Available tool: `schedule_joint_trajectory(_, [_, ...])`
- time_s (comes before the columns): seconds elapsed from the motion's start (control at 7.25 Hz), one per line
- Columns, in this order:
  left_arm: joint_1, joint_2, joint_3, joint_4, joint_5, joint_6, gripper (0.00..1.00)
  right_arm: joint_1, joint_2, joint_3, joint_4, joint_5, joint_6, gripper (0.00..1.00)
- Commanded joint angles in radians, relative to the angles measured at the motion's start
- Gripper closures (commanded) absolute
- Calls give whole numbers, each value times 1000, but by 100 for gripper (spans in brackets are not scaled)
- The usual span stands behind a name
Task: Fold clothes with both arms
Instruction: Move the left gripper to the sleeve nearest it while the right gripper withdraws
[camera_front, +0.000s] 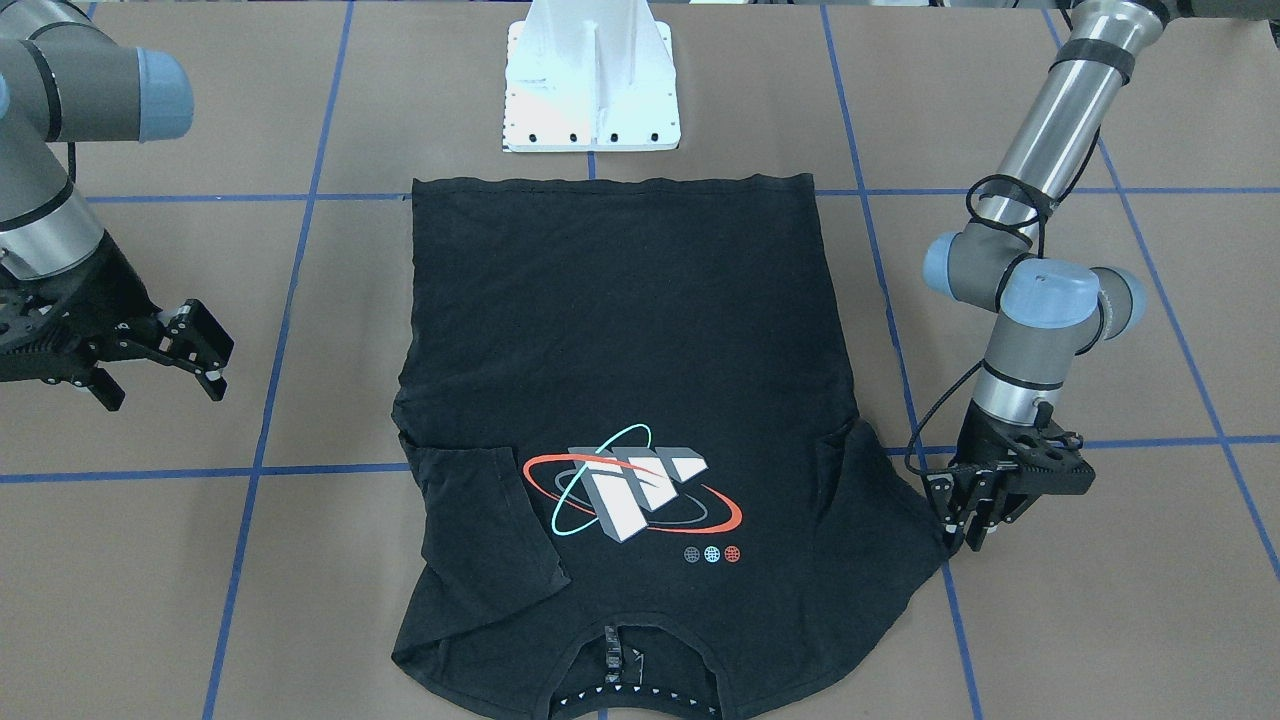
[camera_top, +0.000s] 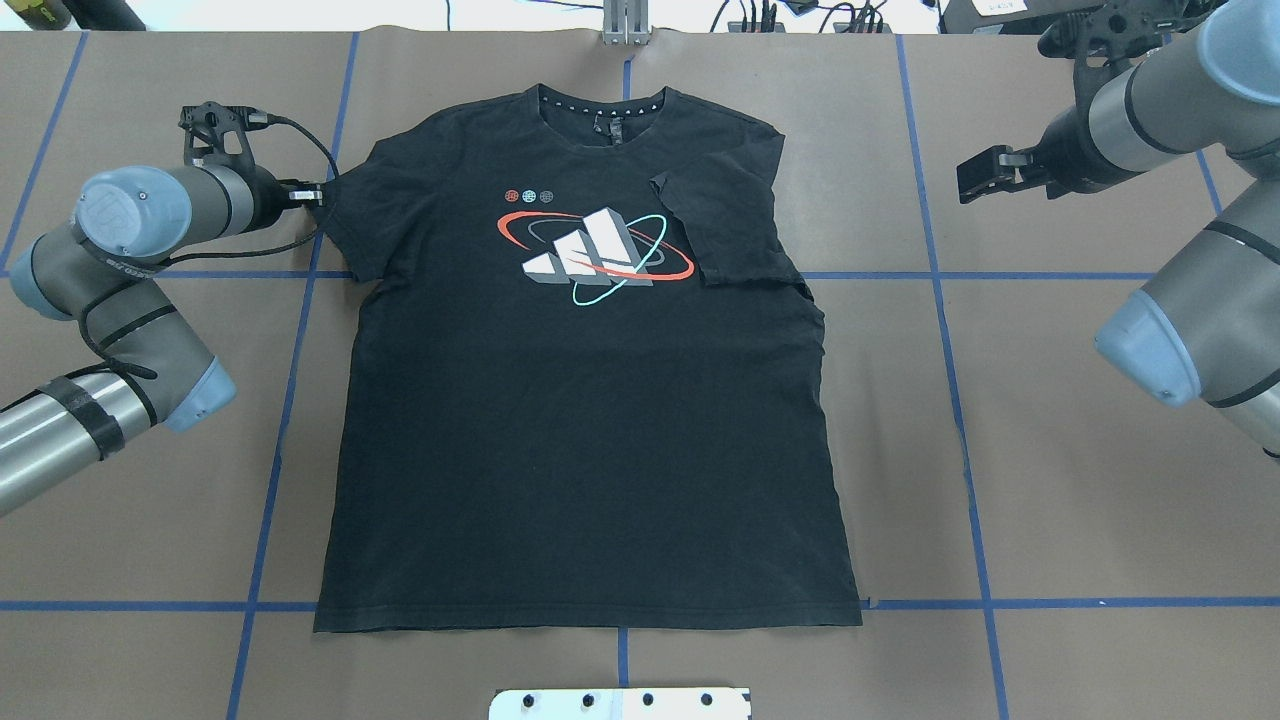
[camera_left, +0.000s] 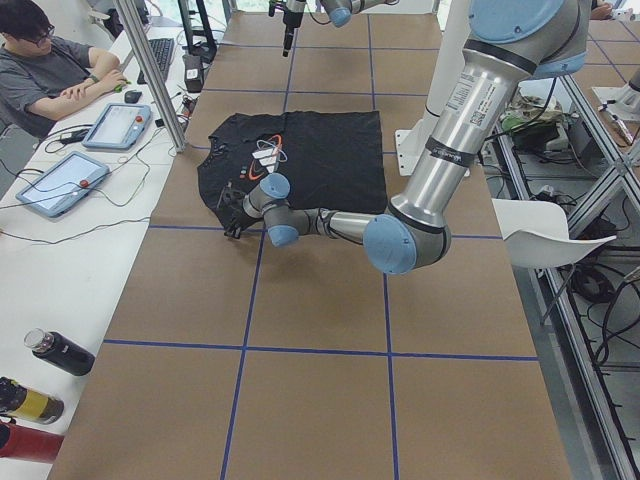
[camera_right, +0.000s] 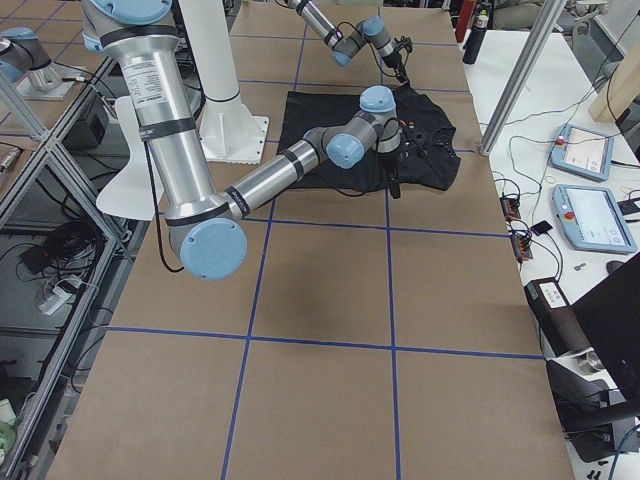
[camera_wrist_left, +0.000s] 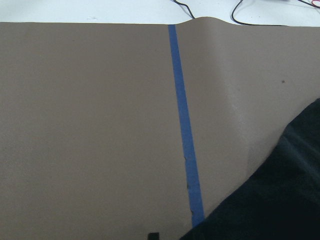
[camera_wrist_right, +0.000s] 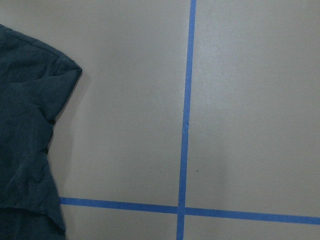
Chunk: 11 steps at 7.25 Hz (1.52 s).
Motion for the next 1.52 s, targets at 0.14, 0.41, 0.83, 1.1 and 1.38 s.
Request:
schedule_joint_trajectory(0.14, [2,3,-1,-7,-1,0,65,0,-1,0,0,0,1,0])
schedule_joint_trajectory(0.41, [4,3,1,-7,1,0,71,0,-1,0,0,0,3,0])
schedule_joint_trajectory(0.83, [4,3,-1,-7,-1,0,100,0,-1,0,0,0,3,0])
schedule_joint_trajectory(1.1, [2,5,-45,-1,-11,5,100,0,1,-2,-1,0,3,0])
schedule_joint_trajectory(1.38, [-7,-6,-109,67,-73,5,100,0,1,-2,-1,0,4,0])
